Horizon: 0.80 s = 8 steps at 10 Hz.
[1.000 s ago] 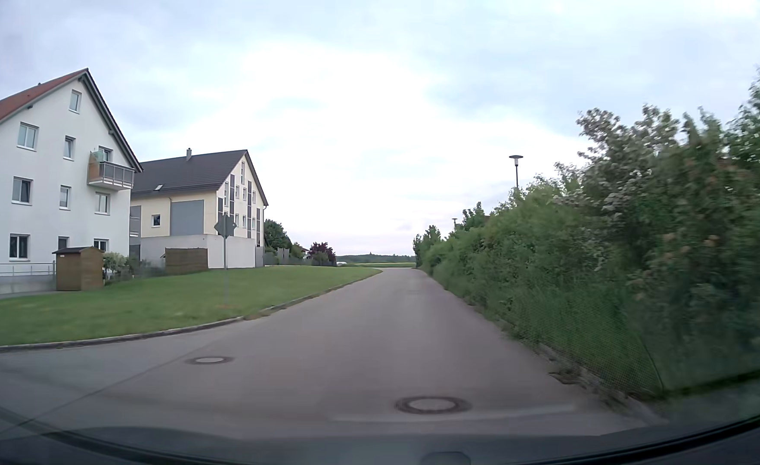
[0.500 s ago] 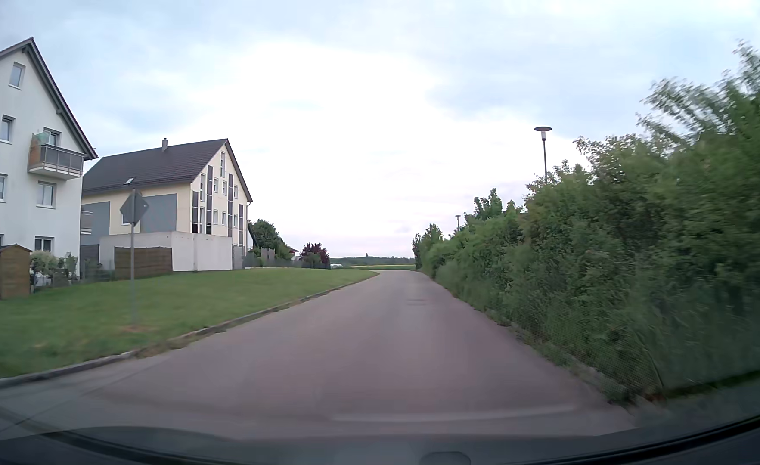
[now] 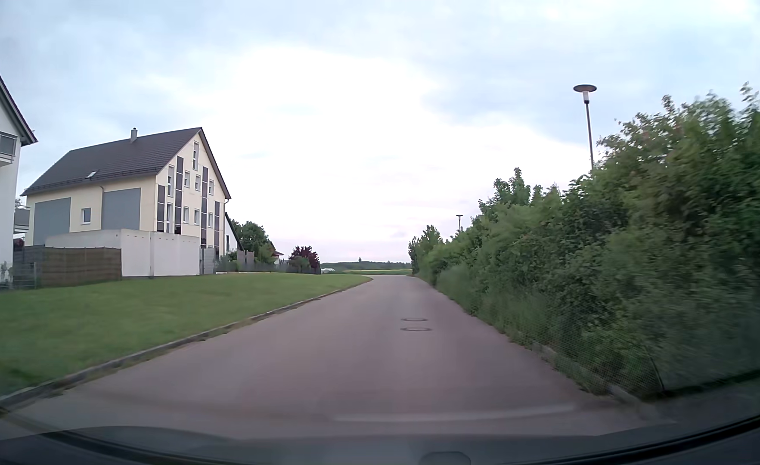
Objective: Follow the waypoints while adhering to traffic rules and regulations
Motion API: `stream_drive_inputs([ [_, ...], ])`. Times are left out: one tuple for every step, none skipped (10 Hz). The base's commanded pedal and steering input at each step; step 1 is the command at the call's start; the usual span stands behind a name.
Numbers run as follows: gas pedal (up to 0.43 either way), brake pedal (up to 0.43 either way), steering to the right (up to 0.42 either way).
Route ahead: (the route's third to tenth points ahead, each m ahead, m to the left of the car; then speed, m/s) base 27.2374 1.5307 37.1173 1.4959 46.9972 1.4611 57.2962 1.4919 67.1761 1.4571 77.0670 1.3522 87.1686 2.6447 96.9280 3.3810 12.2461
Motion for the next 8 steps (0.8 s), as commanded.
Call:
stream_drive_inputs([
  [0.13, 0.0, 0.0],
  [0.118, 0.0, 0.0],
  [0.118, 0.0, 0.001],
  [0.118, 0.0, 0.001],
  [0.118, 0.0, 0.001],
  [0.118, 0.0, 0.001],
  [0.11, 0.0, 0.0],
  [0.11, 0.0, 0.001],
])
